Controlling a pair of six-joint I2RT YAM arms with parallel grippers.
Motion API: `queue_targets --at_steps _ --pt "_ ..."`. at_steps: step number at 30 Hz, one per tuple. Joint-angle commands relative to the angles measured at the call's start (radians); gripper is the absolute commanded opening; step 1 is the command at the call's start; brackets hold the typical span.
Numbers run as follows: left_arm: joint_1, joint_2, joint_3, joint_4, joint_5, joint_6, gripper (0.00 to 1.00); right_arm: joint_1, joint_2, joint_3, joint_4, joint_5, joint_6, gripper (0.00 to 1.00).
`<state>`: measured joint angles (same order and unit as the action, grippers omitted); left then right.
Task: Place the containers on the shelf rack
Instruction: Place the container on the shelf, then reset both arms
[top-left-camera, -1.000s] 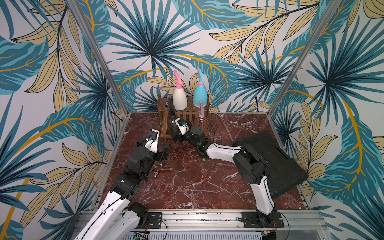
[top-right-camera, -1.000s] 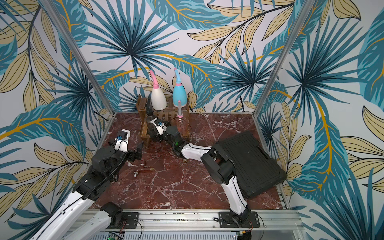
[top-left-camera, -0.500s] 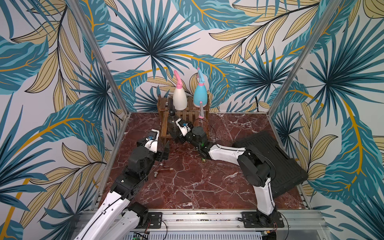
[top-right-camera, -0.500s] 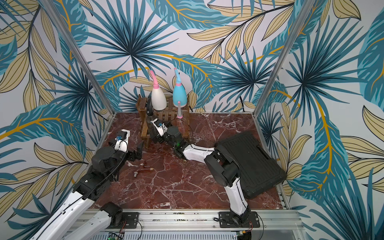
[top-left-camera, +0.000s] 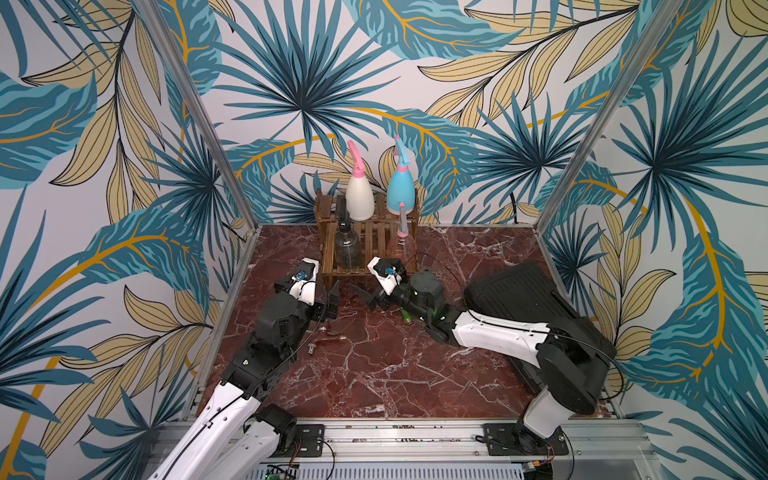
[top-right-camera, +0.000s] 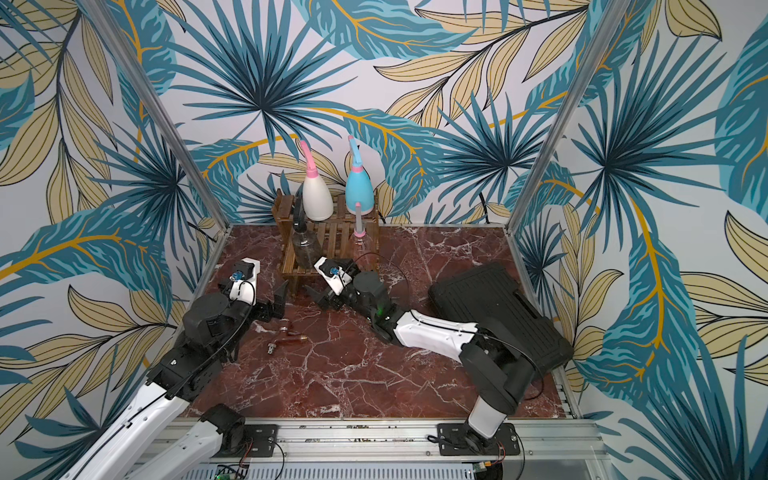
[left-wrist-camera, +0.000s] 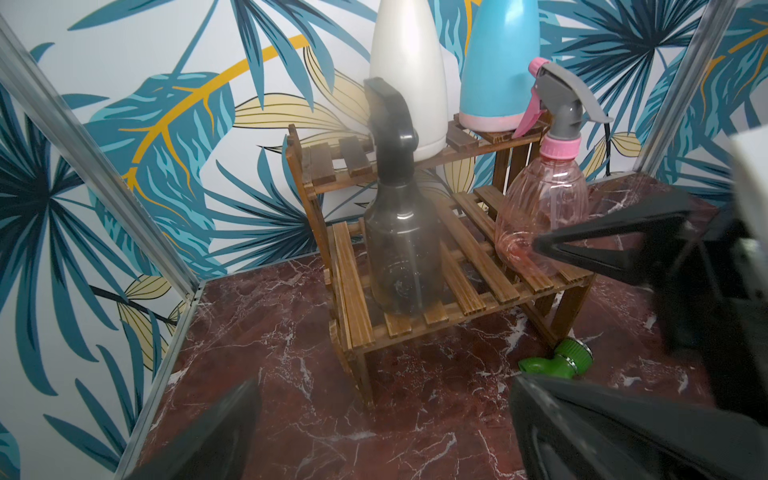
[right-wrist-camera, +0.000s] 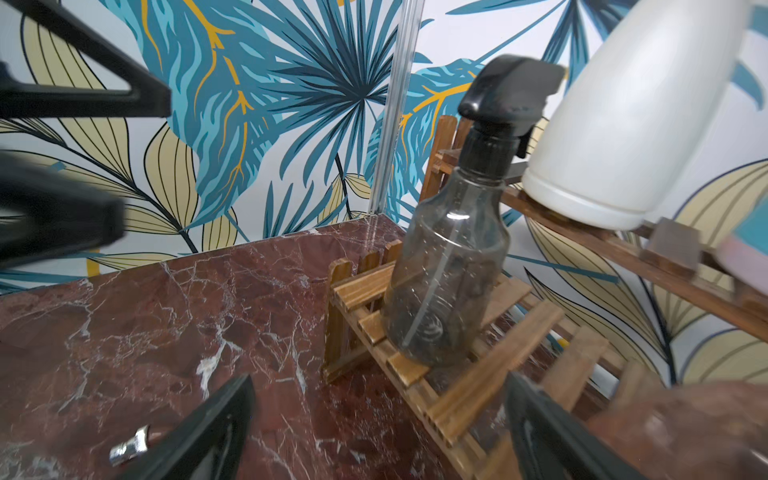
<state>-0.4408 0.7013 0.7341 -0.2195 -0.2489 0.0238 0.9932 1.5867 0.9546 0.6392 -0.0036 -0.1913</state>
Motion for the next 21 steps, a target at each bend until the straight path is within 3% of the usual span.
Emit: queue_targets --at_steps 1,6,12,17,21 --pt "0.011 0.008 -0.042 0.101 -0.065 -0.045 1.00 0.002 -0.173 -0.113 -0.024 0.049 0.016 0.99" --pt "0.074 0.049 -0.112 0.224 -0.124 -0.147 1.00 -0.027 -0.388 -0.235 -0.117 0.227 0.051 0.99" --pt "0.287 0.097 -0.294 0.464 -0.129 -0.273 1.00 -0.268 -0.573 -0.388 -0.150 0.248 0.160 0.99" --pt "0.317 0.252 -0.474 0.882 -0.187 -0.092 1.00 -0.549 -0.632 -0.482 -0.128 0.212 0.249 0.99" --pt "0.315 0.502 -0.503 1.138 -0.079 0.040 1.00 -0.729 -0.613 -0.554 -0.033 0.199 0.302 0.99"
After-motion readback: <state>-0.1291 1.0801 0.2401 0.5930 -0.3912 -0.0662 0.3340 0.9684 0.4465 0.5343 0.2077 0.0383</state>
